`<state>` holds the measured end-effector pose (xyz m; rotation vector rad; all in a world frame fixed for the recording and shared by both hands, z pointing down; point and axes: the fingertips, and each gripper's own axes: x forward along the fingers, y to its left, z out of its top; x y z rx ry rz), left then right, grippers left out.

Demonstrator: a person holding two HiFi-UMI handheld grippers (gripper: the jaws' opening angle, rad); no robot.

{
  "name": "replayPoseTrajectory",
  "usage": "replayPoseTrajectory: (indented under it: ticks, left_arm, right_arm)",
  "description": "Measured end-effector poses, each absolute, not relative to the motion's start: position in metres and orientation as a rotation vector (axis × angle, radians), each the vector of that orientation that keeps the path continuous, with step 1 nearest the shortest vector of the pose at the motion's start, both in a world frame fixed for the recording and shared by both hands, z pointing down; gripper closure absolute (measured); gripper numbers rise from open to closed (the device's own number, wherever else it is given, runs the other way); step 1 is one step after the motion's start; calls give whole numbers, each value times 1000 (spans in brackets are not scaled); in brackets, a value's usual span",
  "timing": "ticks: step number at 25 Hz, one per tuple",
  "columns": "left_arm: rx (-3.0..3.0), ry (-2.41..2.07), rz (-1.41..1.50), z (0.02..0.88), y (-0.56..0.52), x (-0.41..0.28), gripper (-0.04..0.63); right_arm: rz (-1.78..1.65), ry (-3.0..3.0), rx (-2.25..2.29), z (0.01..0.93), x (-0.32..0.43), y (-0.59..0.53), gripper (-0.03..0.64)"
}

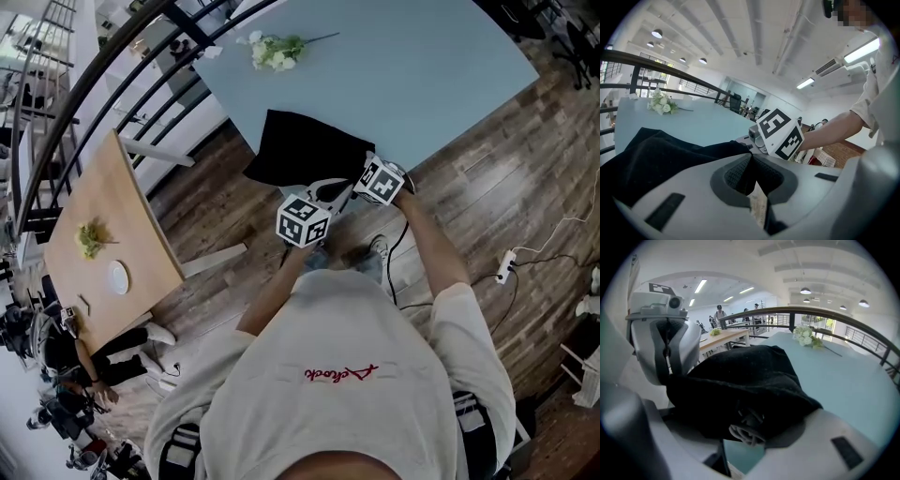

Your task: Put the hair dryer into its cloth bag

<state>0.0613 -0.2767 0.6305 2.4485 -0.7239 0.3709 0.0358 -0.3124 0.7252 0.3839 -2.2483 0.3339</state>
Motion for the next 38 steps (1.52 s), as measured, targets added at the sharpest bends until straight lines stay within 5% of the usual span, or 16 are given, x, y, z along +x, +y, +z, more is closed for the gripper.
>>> replayPoseTrajectory:
  ticks: [17, 20, 26, 38]
  left_arm:
    - [2423, -735, 347, 635, -285, 49, 580]
    - [2438, -724, 336, 633, -285, 50, 578]
    - [2486, -715, 273, 623, -282, 53, 436]
    - [2545, -777, 228, 606, -297, 41, 431]
  right_arm:
    - [305, -2286, 345, 736, 21, -323, 410]
    - [301, -2282, 345, 735, 29, -320, 353]
    - [347, -2290, 488, 730, 75, -318, 328]
    - [490, -2329, 1011, 675, 155, -327, 333]
